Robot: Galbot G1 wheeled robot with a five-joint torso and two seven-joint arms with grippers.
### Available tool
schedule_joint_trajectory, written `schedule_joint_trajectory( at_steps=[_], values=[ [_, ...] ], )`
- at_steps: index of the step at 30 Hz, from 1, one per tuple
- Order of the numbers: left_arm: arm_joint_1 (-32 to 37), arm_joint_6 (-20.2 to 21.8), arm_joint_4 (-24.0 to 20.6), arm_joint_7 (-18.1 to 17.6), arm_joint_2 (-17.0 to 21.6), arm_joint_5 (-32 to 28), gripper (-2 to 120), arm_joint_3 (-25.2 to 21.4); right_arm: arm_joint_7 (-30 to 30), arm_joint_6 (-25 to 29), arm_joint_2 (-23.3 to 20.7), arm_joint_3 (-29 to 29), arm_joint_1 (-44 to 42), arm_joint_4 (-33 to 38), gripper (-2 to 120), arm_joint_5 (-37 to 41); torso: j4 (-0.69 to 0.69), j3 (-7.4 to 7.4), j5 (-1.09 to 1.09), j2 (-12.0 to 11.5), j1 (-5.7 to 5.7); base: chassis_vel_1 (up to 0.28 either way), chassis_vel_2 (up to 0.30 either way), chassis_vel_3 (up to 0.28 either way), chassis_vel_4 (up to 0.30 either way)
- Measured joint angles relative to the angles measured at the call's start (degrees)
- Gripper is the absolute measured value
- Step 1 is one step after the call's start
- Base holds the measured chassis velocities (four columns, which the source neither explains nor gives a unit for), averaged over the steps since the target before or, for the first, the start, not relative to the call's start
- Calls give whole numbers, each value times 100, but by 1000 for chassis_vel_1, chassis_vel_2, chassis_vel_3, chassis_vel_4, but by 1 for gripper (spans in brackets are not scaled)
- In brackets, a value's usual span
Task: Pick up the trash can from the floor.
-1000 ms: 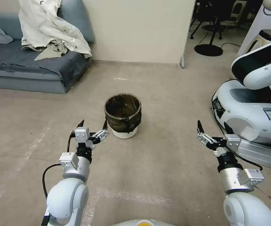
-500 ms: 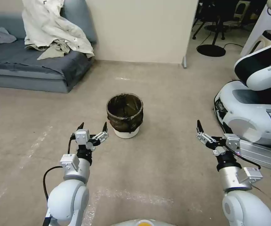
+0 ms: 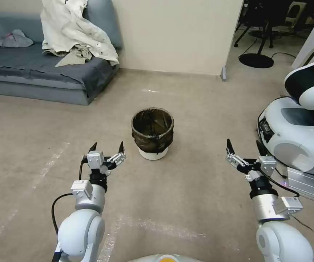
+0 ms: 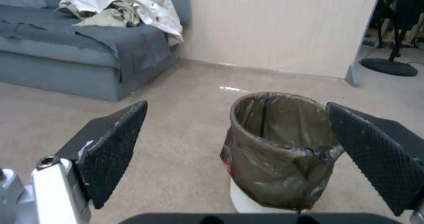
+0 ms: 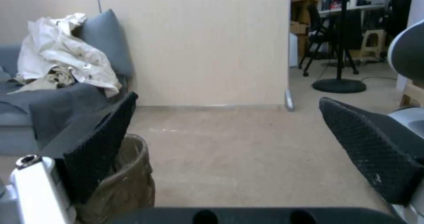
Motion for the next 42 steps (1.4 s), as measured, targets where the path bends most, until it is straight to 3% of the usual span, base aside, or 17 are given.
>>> schedule_joint_trajectory(
  at_steps=[12,30,42],
  values=[
    [-4,19,-35,-15,-6,44,100,-5,-31,36,9,-18,-25,9,100,60,0,0,-1,0,0,-38,45,46,-37],
    [-55,11,5,-14,-8,37,100,28,-44,66,21,-34,-32,22,100,76,-1,0,0,0,1,-192,199,198,-209],
    [-300,128,196,-24,108,-83,100,88,-90,175,23,-52,-4,-19,100,134,0,0,0,0,0,-60,72,70,-59]
  ],
)
